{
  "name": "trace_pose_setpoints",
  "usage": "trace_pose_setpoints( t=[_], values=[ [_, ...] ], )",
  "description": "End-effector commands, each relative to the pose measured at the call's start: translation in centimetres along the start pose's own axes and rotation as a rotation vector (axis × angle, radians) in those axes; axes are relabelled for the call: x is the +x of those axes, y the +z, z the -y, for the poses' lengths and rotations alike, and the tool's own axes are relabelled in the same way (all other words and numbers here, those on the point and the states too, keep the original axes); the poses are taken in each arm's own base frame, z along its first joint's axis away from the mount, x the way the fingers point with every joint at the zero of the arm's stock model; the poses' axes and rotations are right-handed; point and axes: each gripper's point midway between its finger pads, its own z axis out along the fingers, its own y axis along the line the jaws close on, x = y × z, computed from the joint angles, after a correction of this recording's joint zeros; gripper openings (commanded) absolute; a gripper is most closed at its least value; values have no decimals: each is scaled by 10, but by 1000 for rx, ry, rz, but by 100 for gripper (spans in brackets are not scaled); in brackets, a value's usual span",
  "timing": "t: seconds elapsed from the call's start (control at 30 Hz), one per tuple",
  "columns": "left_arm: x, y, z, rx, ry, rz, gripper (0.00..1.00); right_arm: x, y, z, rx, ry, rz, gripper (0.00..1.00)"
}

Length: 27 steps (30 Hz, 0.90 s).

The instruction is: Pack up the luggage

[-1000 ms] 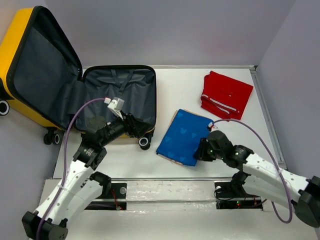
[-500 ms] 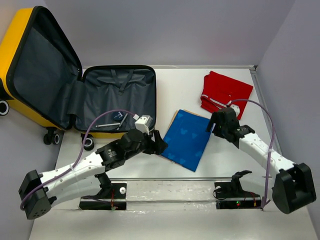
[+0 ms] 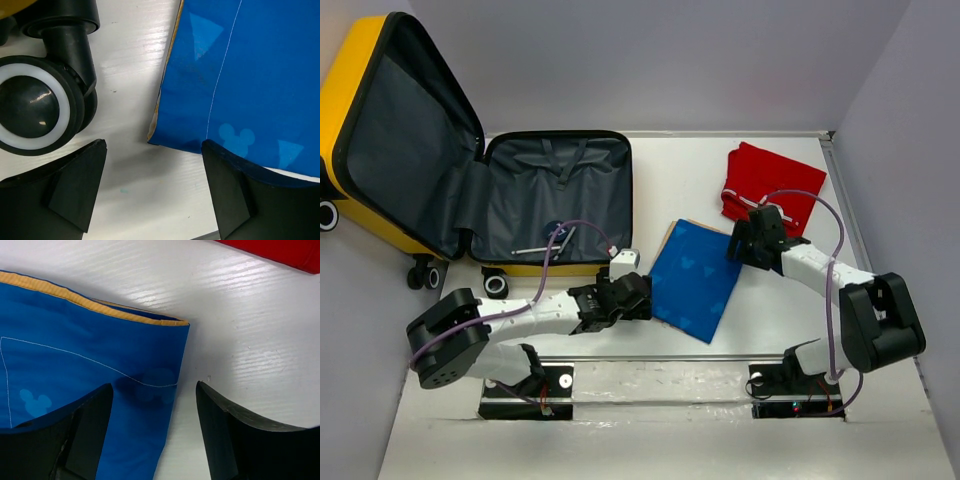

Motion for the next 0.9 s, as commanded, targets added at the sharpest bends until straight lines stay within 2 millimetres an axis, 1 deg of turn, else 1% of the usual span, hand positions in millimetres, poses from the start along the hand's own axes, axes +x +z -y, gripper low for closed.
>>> trace_pose_setpoints(
  t=[0.0, 0.03, 0.07, 0.1, 0.17, 0.2, 0.27, 0.3, 0.43, 0.5, 0.6, 0.63, 0.7, 0.73, 0.8, 0.83, 0.87],
  values=[
    [-18, 7, 7, -11, -61, 86, 87, -18, 7, -13, -67, 14, 57, 71],
    [-14, 9, 8, -10, -58, 74, 87, -15, 9, -13, -64, 14, 47, 70],
    [-14, 12, 13, 10, -64, 76, 87, -15, 11, -13, -66, 17, 46, 69],
    [-7, 17, 14, 10, -55, 51, 87, -14, 11, -13, -67, 17, 45, 67],
    [-2, 24, 16, 13, -49, 33, 85, -13, 12, -13, -67, 20, 45, 65],
    [0, 26, 18, 18, -46, 29, 83, -13, 12, -13, -68, 20, 46, 62],
    [1, 29, 20, 19, -42, 22, 78, -13, 13, -13, -70, 21, 43, 60],
    [4, 32, 18, 8, -33, 17, 76, -12, 13, -13, -68, 23, 44, 59],
    [9, 35, 16, 3, -33, 6, 68, -9, 15, -11, -61, 24, 40, 49],
    [13, 36, 17, 14, -32, -8, 66, -7, 17, -10, -60, 28, 35, 47],
    [19, 37, 14, 10, -26, -23, 59, -7, 18, -11, -62, 32, 33, 46],
    [21, 37, 12, 8, -26, -25, 54, -6, 19, -11, -62, 32, 30, 42],
    [23, 37, 8, -1, -21, -27, 47, -5, 20, -12, -68, 35, 28, 34],
    [24, 37, 7, -5, -18, -26, 40, -4, 20, -12, -69, 36, 26, 29],
    [25, 38, 6, -7, -17, -28, 31, -2, 21, -13, -75, 44, 21, 23],
    [25, 38, 6, -5, -16, -28, 21, -2, 20, -14, -82, 47, 24, 18],
    [25, 38, 6, -6, -16, -26, 15, -2, 20, -14, -84, 49, 27, 16]
  ],
)
